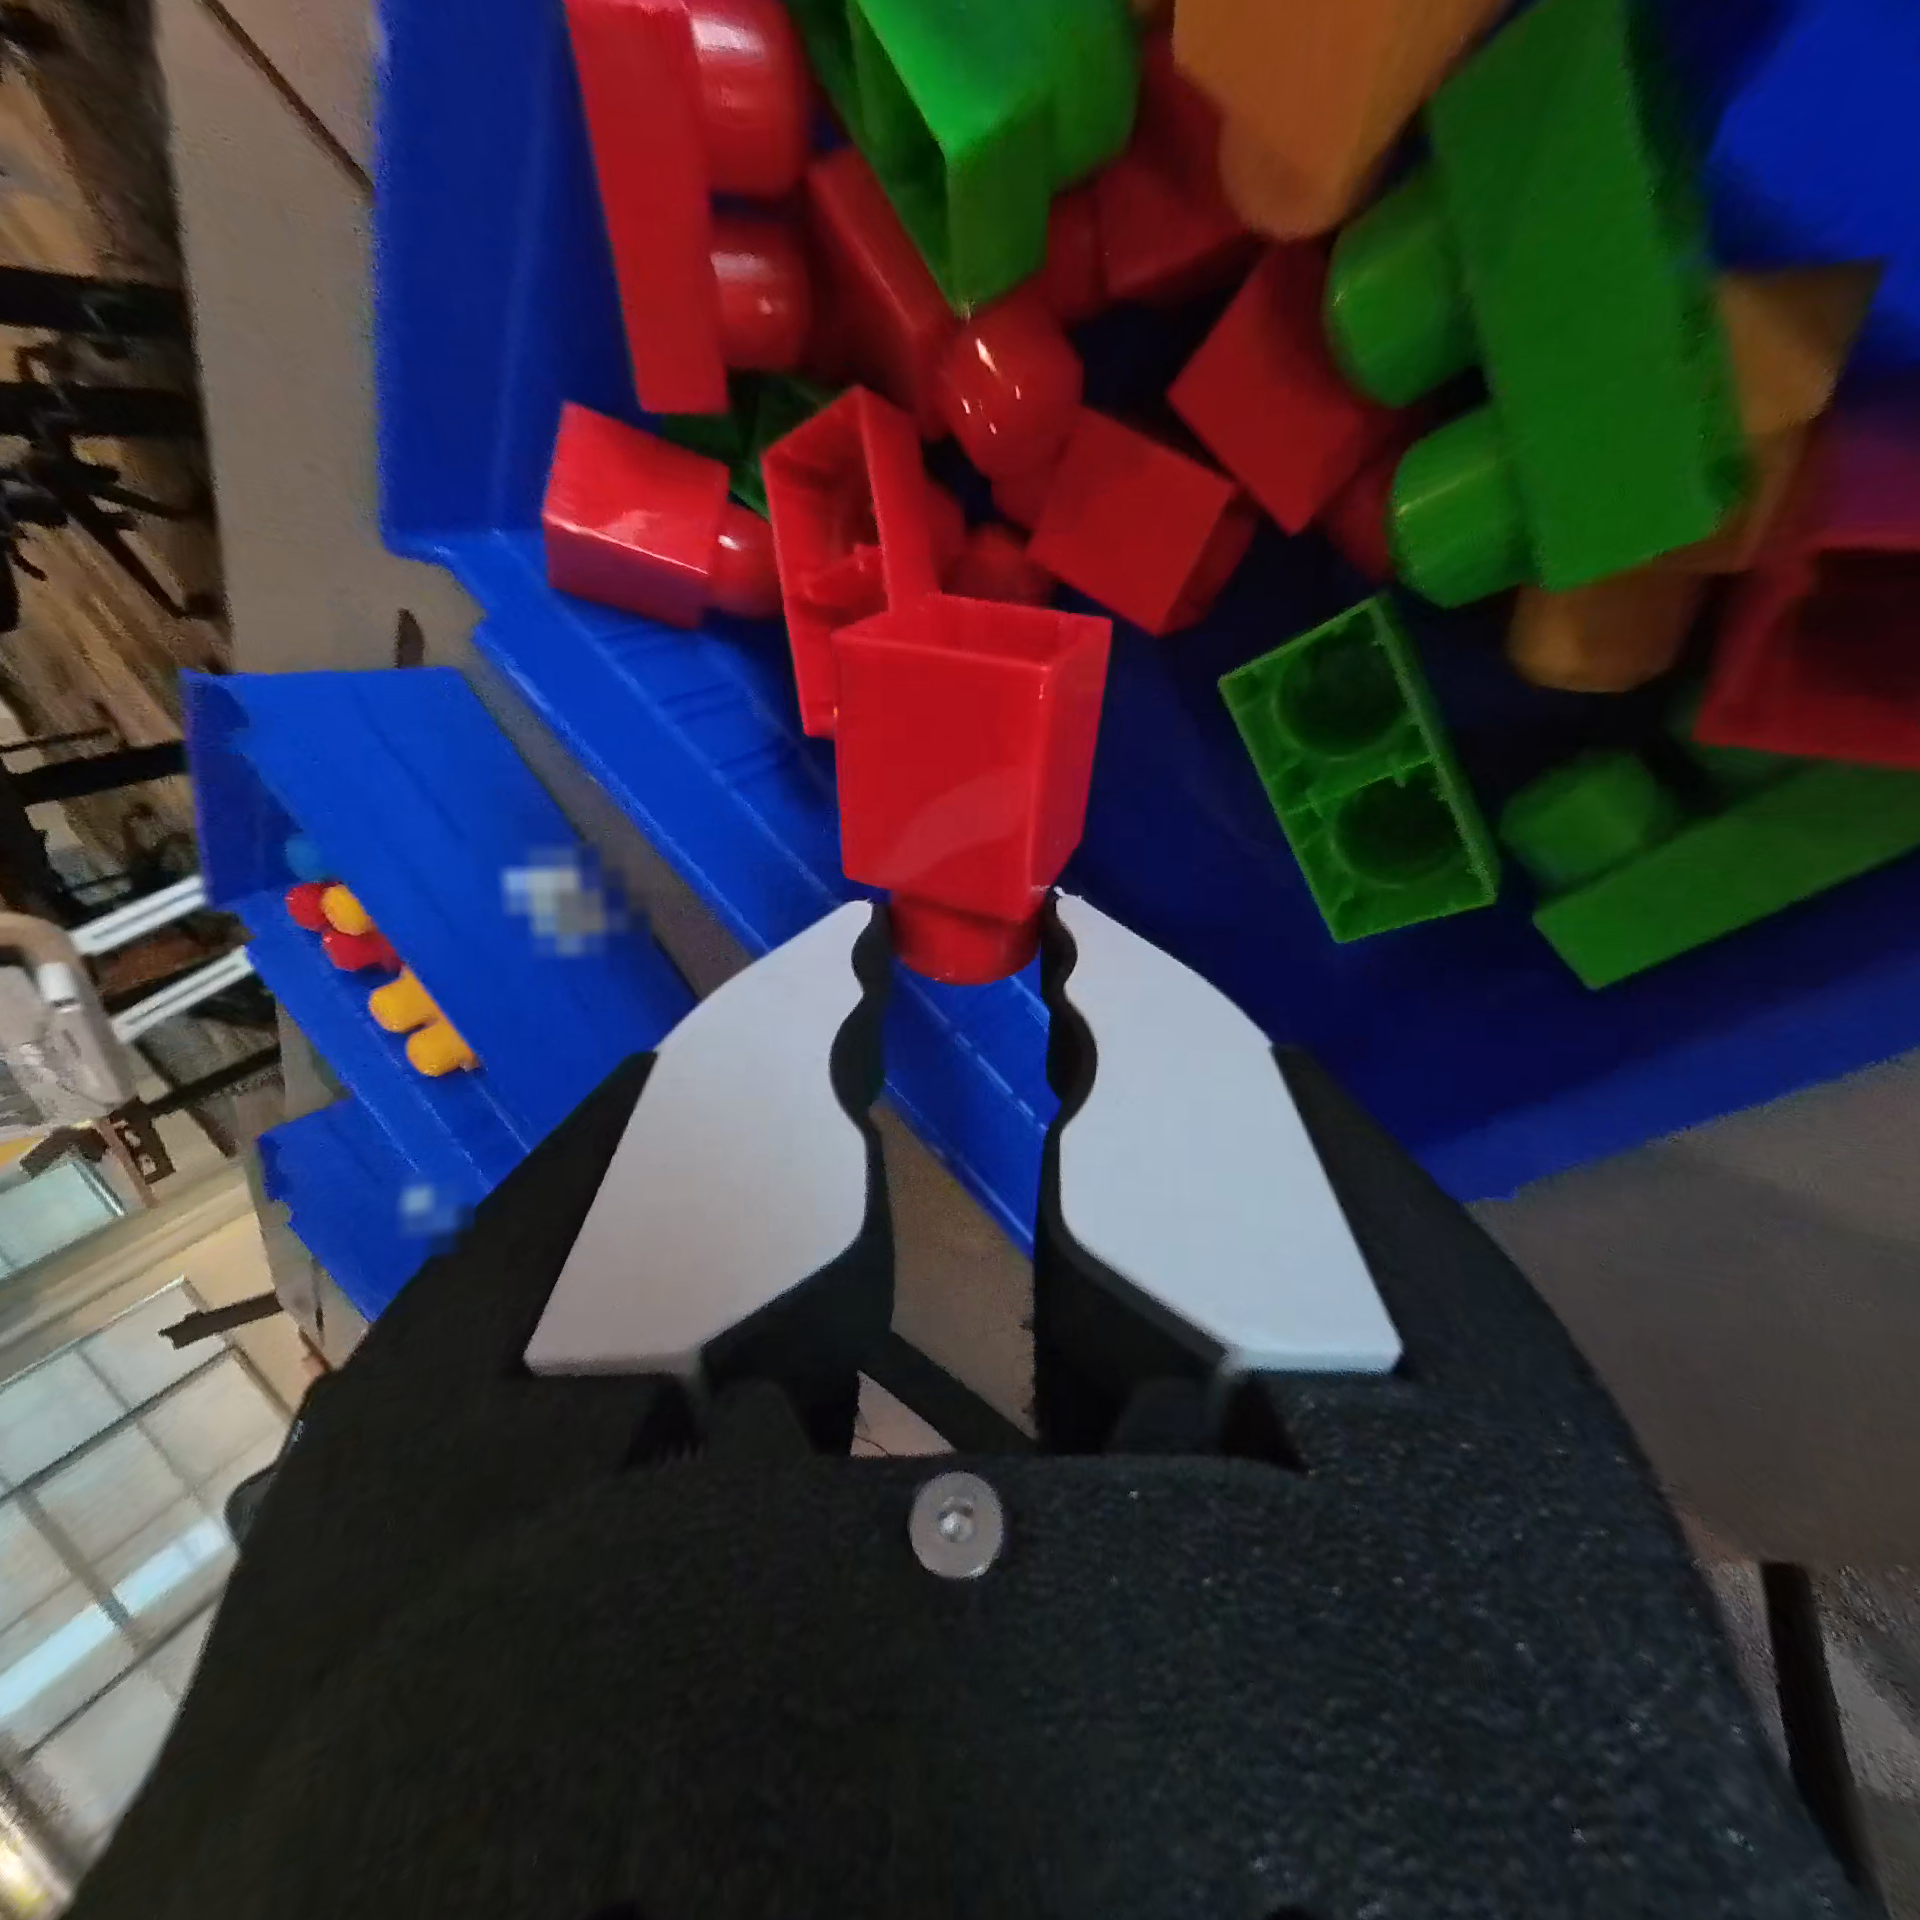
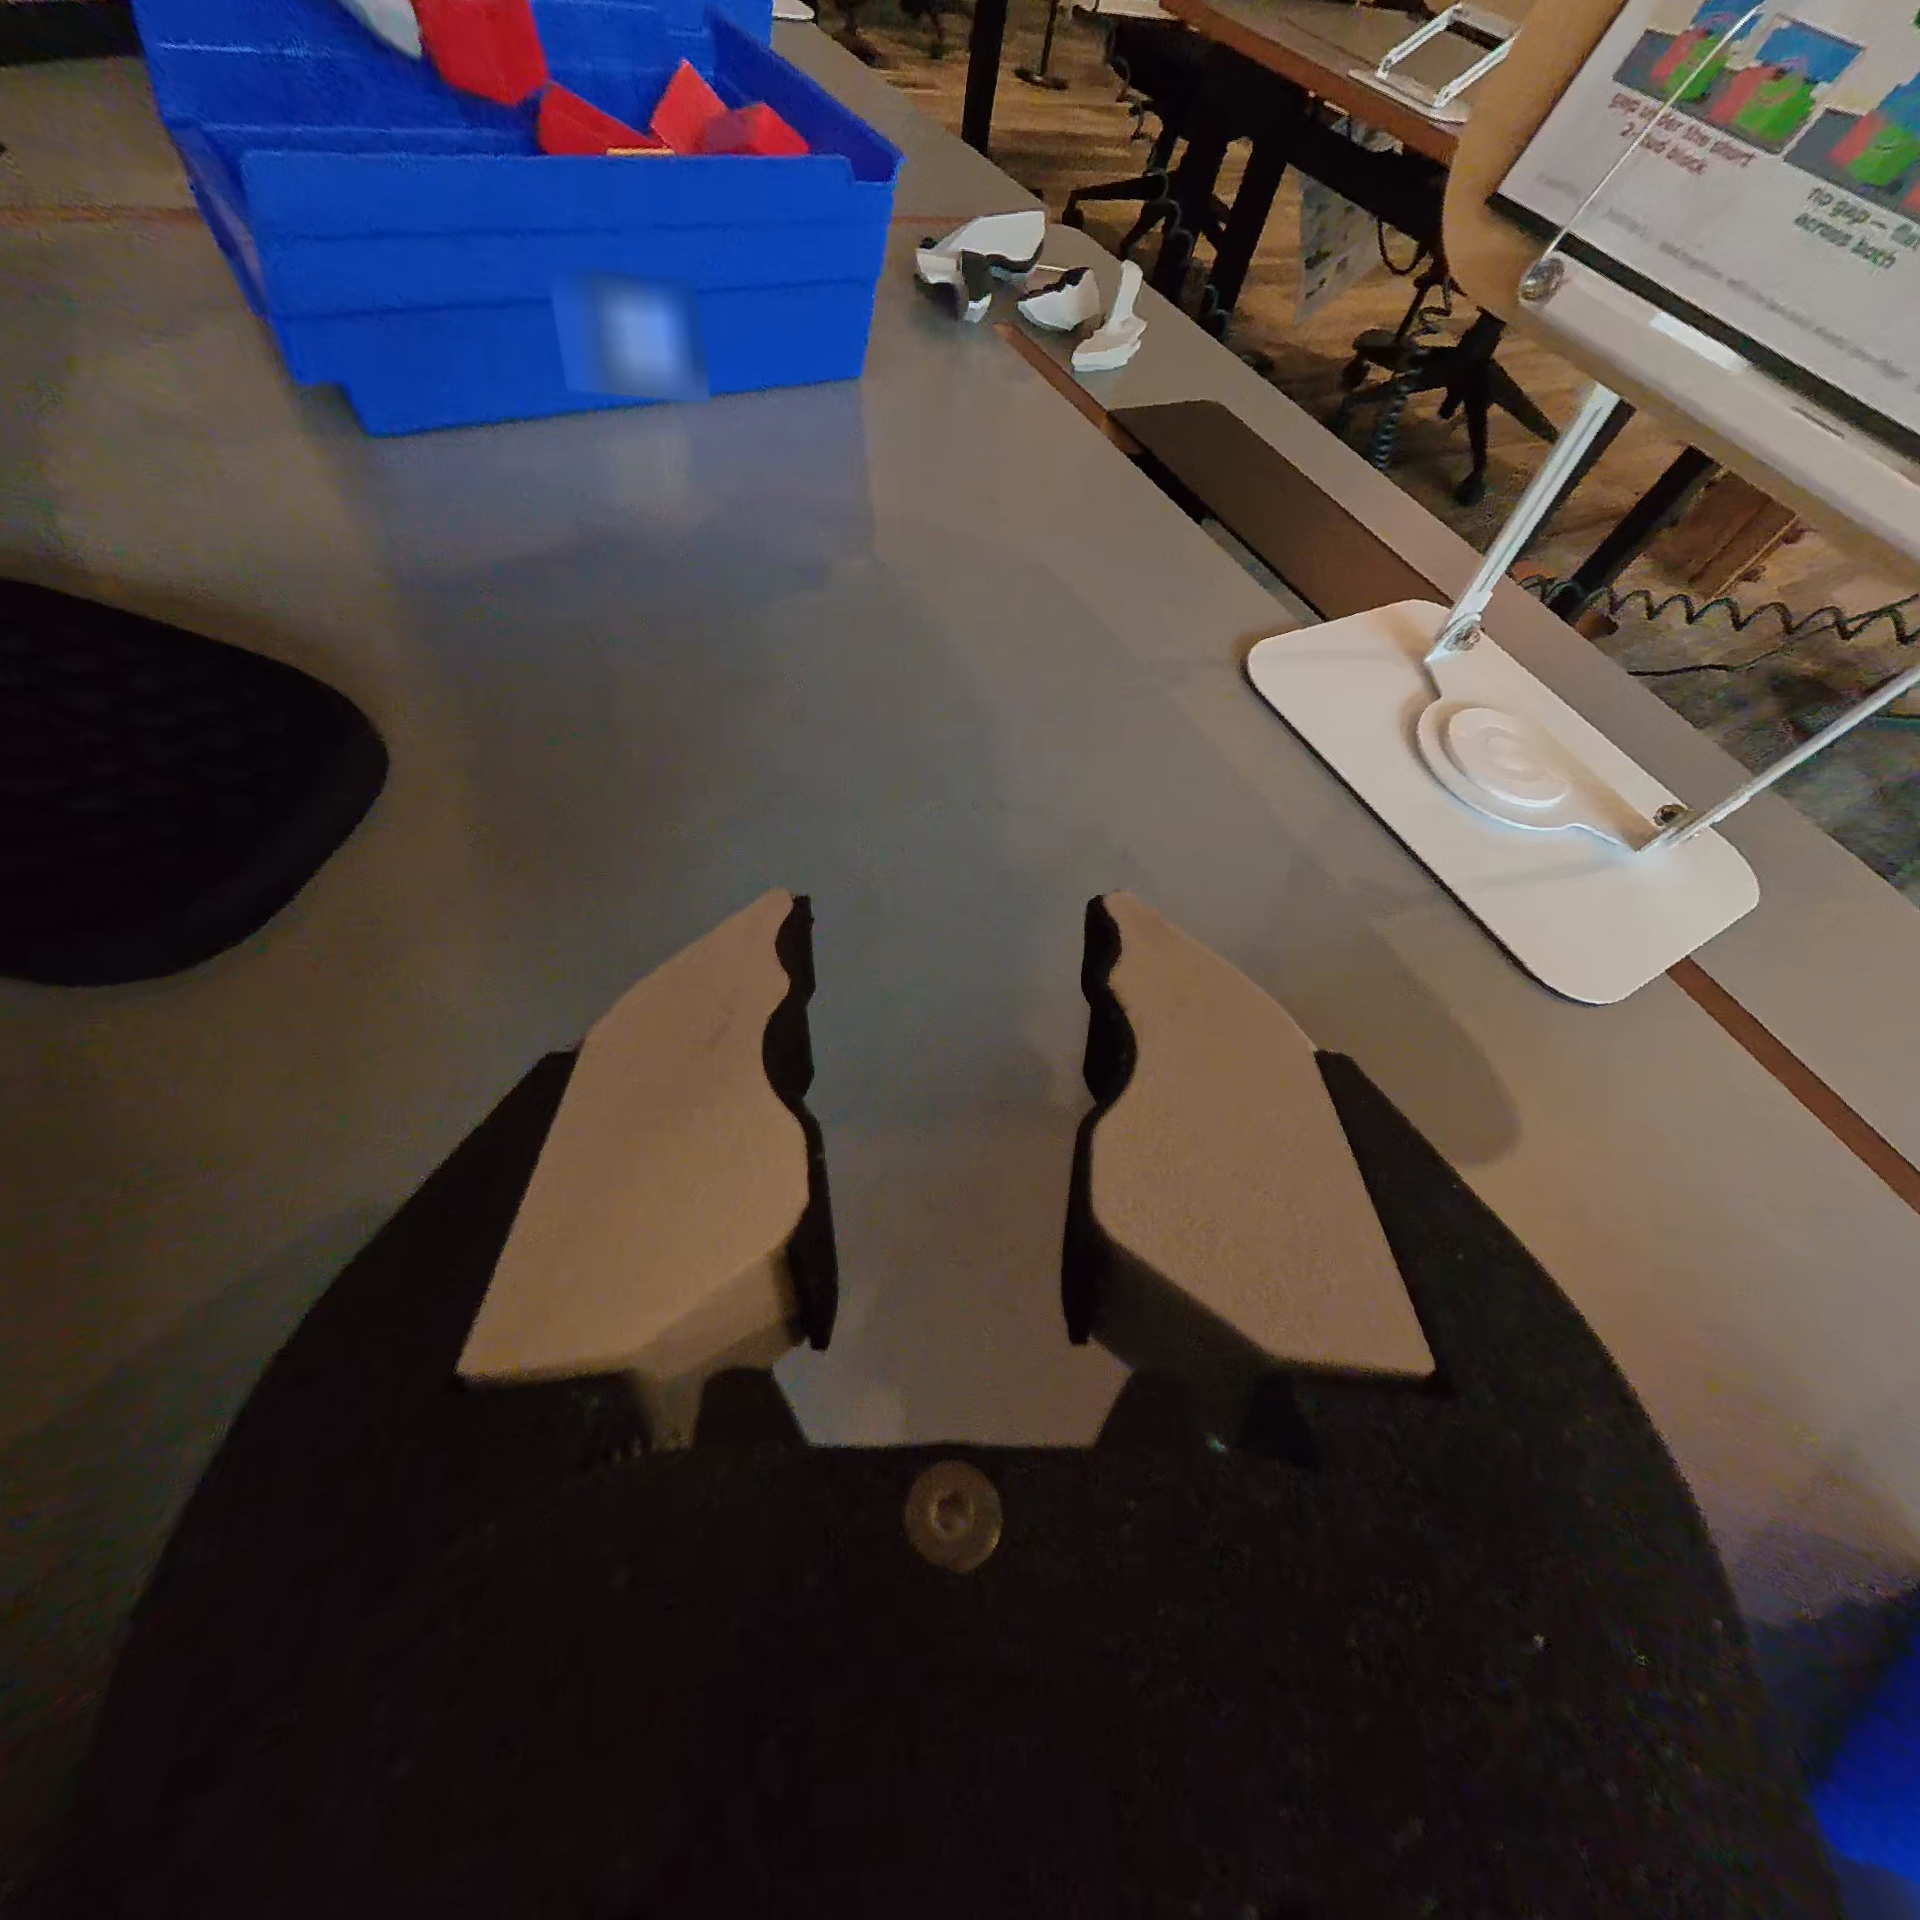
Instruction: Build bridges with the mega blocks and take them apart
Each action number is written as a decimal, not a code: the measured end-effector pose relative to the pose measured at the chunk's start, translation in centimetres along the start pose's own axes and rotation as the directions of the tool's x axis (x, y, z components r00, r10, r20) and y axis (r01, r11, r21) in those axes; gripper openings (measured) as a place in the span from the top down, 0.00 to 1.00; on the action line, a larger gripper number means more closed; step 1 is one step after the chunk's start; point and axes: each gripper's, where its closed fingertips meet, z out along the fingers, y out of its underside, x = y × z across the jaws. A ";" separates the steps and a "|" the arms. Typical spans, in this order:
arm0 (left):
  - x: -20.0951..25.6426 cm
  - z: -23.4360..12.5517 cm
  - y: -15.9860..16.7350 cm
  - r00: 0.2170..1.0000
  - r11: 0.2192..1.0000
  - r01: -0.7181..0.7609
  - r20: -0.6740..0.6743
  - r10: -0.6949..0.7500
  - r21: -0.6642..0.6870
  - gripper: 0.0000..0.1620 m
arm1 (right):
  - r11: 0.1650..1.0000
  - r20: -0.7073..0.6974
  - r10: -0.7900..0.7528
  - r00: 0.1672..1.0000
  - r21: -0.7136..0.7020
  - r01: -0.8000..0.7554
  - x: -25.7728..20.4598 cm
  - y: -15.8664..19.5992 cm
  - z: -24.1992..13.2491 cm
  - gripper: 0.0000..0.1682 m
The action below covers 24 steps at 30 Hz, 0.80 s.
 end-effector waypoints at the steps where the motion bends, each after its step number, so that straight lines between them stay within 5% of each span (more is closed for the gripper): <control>1: -0.1 -0.8 -0.4 1.000 1.000 0.000 0.009 0.000 0.026 0.83 | 1.000 0.006 -0.003 1.000 -0.001 0.003 -0.1 0.0 0.1 0.71; 8: 3.6 -6.7 -7.2 0.996 0.958 -0.088 0.003 0.091 0.273 0.83 | 0.999 0.103 -0.035 0.994 0.006 0.035 -2.6 -0.5 1.1 0.67; 16: 15.3 -13.4 -18.6 0.931 0.771 -0.187 -0.140 0.337 0.609 0.83 | 0.996 0.192 -0.077 0.978 0.063 0.066 -6.2 -2.1 2.9 0.59; 24: 24.1 -14.9 -24.6 0.848 0.706 -0.272 -0.184 0.497 0.654 0.83 | 0.993 0.211 -0.049 0.976 0.118 0.024 -8.2 -2.9 4.5 0.58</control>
